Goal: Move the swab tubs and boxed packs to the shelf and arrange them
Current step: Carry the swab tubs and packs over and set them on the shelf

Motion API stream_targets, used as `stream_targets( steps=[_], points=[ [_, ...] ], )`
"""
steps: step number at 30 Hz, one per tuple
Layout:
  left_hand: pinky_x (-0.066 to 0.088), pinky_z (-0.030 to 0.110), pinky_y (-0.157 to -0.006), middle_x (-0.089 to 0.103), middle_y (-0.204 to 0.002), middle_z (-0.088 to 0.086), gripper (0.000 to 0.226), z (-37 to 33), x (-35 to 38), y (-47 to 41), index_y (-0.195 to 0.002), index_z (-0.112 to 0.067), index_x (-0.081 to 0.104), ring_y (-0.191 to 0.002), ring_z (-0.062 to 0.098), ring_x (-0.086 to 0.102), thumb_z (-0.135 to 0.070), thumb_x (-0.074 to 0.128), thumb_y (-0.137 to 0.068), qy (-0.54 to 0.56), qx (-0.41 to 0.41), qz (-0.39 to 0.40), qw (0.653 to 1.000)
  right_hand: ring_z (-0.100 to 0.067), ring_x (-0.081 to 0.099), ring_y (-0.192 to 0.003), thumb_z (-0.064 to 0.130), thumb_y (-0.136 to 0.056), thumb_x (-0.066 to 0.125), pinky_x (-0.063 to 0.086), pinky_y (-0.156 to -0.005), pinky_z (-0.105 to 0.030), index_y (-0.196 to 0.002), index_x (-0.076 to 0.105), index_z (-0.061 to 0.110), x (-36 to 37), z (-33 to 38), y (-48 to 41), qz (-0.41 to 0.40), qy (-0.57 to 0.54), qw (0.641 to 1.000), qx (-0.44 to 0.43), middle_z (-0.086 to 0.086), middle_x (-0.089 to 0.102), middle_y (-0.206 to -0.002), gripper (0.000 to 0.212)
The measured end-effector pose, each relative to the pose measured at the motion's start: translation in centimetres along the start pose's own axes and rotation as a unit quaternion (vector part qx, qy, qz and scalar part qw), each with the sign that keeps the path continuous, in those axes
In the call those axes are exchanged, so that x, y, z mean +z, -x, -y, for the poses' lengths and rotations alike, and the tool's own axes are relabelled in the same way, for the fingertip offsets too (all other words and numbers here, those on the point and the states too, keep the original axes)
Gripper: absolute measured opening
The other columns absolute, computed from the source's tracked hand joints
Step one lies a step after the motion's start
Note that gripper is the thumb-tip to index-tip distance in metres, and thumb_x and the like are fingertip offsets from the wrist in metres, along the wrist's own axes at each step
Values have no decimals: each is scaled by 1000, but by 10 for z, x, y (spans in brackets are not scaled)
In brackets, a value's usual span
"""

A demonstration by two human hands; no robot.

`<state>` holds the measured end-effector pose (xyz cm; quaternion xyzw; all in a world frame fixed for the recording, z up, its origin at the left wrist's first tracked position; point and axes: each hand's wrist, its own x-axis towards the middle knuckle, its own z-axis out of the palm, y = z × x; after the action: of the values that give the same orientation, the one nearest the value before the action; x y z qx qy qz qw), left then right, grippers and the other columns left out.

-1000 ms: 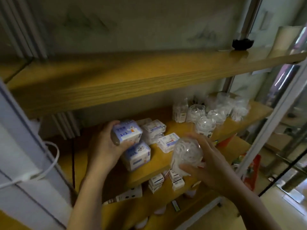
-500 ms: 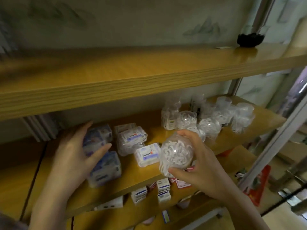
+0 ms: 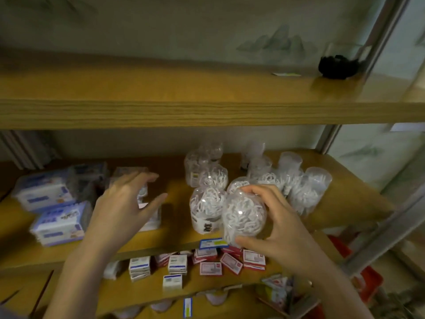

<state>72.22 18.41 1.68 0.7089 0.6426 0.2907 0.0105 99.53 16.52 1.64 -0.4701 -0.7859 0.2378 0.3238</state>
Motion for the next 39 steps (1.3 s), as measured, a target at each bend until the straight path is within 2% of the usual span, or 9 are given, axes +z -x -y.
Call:
stream_targets(
  steps=[4,7,11,15,22,30,32,35,39],
  points=[
    [51,41,-72,63,-113,7,45,-18,6,8,-111,-16,62,-103,29,59,-45,60,-77,-36,-32,-24,999,14,30,-119,36,-68,77,31,-100,-16,-111,23,68,-1,-21,-16,58,47,997,-13,38,28,-123,76],
    [52,39,-70,64,-110,6,41,-23,6,15,-110,-16,62,-98,29,61,-40,63,-78,-52,-44,-31,997,6,20,-121,40,-71,72,21,-104,-19,-118,19,60,3,-29,-23,65,127,990,-19,30,22,-119,73],
    [50,35,-67,64,-110,4,40,-27,3,27,-112,-16,62,-95,27,61,-37,66,-78,-76,-69,-50,993,1,13,-129,46,-78,64,13,-110,-22,-137,20,40,6,-38,-29,53,184,981,-40,17,25,-139,74],
    [50,35,-68,65,-108,3,39,-27,-2,40,-112,-15,61,-96,25,62,-35,66,-79,-95,-75,-53,991,-5,6,-136,54,-78,58,10,-112,-27,-144,13,33,7,-35,-32,42,227,971,-67,16,15,-150,82],
    [51,30,-54,68,-98,0,37,-21,-31,84,-105,-17,64,-85,25,67,-41,68,-77,-183,-121,-69,973,-2,26,-130,51,-85,51,26,-102,-22,-137,30,36,23,24,-44,78,186,960,-197,19,31,-140,58],
    [53,28,-66,67,-101,-4,51,6,-84,168,-107,-20,63,-91,19,66,-56,43,-78,-215,-217,-96,947,-4,38,-120,45,-87,52,35,-91,-22,-127,41,36,100,109,-54,168,127,922,-326,18,43,-127,42],
    [52,27,-68,67,-102,-3,46,20,-96,190,-108,-19,62,-94,19,65,-54,49,-80,-220,-237,-102,941,-4,38,-119,44,-89,49,35,-90,-21,-127,40,35,123,132,-52,189,114,909,-355,18,43,-126,40],
    [50,26,-59,66,-96,-3,38,42,-115,221,-107,-18,62,-87,19,66,-41,66,-76,-254,-266,-111,923,-5,38,-119,45,-90,48,37,-92,-24,-127,40,35,159,166,-48,205,101,892,-389,17,43,-126,39],
    [49,24,-51,66,-90,-4,40,81,-148,258,-103,-18,63,-79,18,66,-48,58,-76,-282,-302,-114,903,-6,40,-118,43,-90,48,43,-91,-28,-129,38,35,212,216,-41,218,87,881,-411,17,44,-127,41]
  ],
)
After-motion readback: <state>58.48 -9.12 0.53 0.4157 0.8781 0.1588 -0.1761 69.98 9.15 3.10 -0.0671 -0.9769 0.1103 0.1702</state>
